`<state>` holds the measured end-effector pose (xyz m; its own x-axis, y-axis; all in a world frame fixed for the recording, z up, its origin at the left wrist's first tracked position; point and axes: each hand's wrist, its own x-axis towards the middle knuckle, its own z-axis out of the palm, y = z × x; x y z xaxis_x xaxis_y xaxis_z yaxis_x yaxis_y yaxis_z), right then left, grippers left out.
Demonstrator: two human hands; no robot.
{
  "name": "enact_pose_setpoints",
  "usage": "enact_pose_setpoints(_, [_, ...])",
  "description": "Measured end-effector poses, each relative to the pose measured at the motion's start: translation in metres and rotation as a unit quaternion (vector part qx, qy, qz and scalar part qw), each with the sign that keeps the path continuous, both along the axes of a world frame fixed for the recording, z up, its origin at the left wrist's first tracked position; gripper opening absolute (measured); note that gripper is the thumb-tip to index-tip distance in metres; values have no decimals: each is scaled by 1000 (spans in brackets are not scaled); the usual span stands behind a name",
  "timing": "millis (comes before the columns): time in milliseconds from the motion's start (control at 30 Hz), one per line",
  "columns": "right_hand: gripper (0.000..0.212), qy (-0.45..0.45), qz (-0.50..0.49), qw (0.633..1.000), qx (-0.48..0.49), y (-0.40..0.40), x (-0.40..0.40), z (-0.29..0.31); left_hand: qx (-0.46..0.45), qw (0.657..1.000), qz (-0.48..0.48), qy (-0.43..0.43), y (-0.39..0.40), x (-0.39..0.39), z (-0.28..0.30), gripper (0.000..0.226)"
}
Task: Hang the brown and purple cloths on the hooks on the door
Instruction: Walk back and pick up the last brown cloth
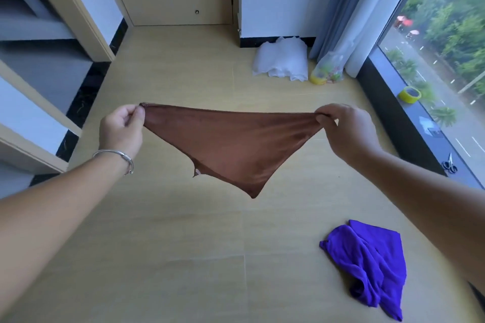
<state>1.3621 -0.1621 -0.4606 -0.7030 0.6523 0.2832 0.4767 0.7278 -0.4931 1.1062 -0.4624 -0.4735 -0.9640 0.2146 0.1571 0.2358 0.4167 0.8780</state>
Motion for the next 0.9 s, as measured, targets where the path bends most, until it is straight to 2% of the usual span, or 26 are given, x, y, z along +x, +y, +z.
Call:
enact_pose_setpoints(167, [12, -31, 9, 999, -19, -52, 52, -43, -41, 999, 5, -32, -71, 58, -32, 10])
enact_pose_setpoints(467, [8, -129, 77, 988, -44, -152, 183, -145, -130, 985, -3, -114, -193, 213, -143, 12])
enact_pose_setpoints(700, [6, -213, 60, 969, -106, -226, 277, -242, -220, 946, 8, -236, -268, 337, -252, 15])
enact_pose_setpoints(900, [5, -305, 38, 939, -157, -279, 335, -309, -265, 910, 14, -317, -309, 396, -317, 16])
